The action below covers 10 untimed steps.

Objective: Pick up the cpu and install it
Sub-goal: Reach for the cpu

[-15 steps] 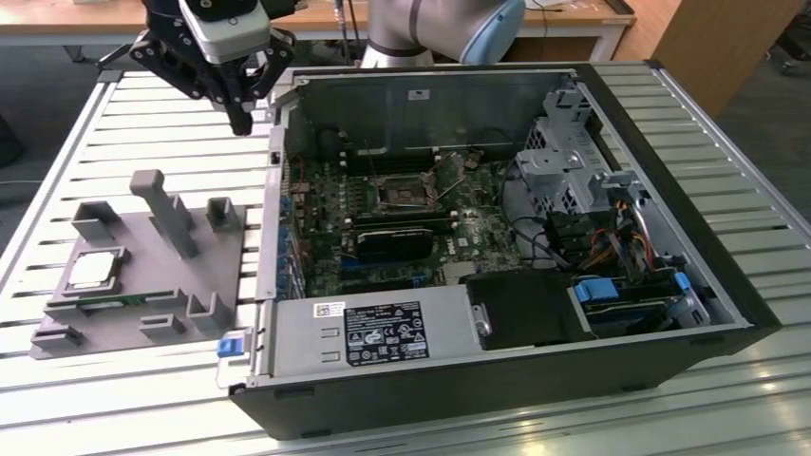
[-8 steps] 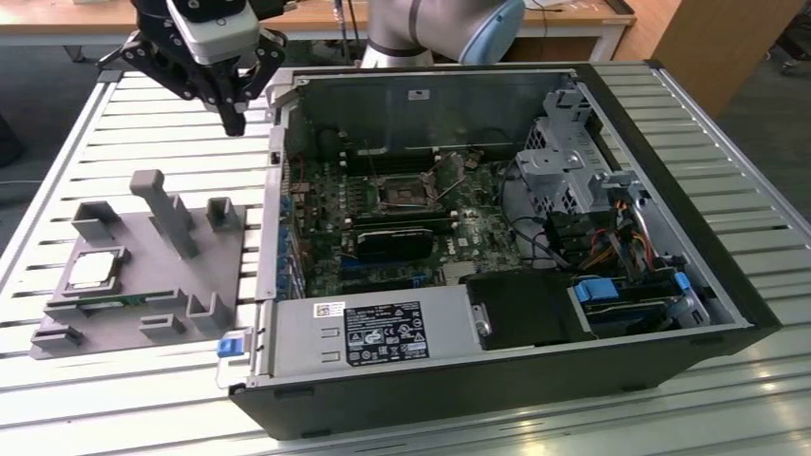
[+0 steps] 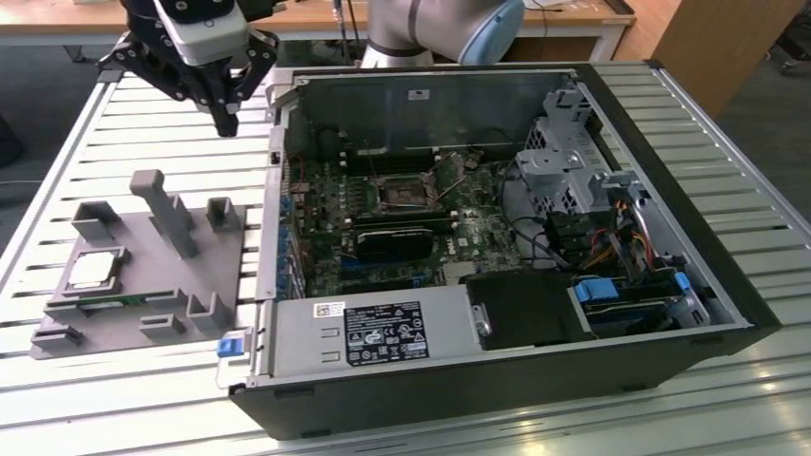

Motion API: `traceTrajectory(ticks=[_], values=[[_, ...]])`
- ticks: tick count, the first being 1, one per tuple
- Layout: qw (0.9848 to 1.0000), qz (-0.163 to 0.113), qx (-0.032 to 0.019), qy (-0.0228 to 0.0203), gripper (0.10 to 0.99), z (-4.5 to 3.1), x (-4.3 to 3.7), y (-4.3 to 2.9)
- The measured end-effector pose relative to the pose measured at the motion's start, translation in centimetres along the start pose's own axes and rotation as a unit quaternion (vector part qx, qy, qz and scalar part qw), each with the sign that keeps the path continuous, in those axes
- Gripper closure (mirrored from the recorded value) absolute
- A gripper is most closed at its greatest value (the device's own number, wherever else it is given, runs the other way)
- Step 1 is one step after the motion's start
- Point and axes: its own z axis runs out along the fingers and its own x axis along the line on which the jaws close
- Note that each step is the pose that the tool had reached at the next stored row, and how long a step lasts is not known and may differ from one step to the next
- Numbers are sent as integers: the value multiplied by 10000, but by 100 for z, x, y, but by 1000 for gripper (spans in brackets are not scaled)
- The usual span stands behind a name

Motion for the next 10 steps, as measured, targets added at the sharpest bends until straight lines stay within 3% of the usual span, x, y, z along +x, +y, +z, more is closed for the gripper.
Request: traceTrajectory(ticks=[10], values=[[10000, 0, 0, 12, 980, 7, 75, -6]])
